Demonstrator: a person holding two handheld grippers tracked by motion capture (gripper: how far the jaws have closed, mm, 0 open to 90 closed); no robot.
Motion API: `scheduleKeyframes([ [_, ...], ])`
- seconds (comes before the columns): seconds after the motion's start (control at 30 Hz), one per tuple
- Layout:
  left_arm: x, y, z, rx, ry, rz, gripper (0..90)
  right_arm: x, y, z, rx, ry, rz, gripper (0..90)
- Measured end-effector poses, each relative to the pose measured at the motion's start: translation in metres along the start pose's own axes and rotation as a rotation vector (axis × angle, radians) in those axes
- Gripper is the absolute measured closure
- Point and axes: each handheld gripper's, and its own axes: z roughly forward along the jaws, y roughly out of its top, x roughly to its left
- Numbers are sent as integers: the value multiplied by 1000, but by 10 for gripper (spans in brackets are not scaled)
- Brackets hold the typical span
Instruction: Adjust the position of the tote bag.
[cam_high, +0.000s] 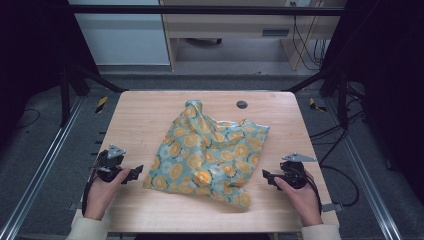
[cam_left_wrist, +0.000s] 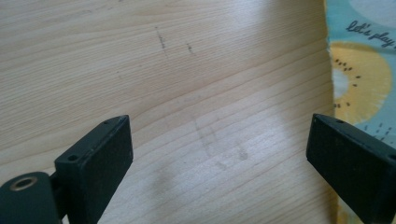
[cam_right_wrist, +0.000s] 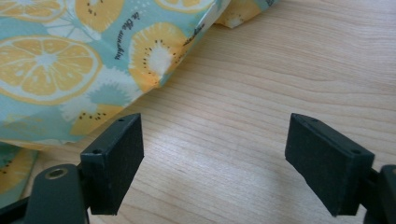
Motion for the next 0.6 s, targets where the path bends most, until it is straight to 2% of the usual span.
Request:
scheduleKeyframes([
  [0.07, -4, 1, -1, 0, -13, 20, 73, 1, 1, 0, 3, 9, -4, 199],
  [0.13, -6, 2, -2, -8, -18, 22, 73, 2, 2, -1, 0, 16, -1, 205],
  [0.17, -9, 4, -3, -26, -39, 17, 72, 3, 3, -2, -5, 21, -1, 204],
  [0.23, -13, 7, -3, -41, -52, 13, 73, 4, 6, -3, -13, 29, -2, 206],
  [0.3, -18, 15, -3, -48, -62, 49, 74, 5, 12, -4, -15, 37, -18, 224],
  [0.4, -21, 37, -2, -60, -64, 88, 76, 5, 26, -1, -11, 46, -49, 241],
  [0.6, -23, 91, 8, -65, -61, 151, 84, 2, 66, 11, -23, 78, -53, 264],
])
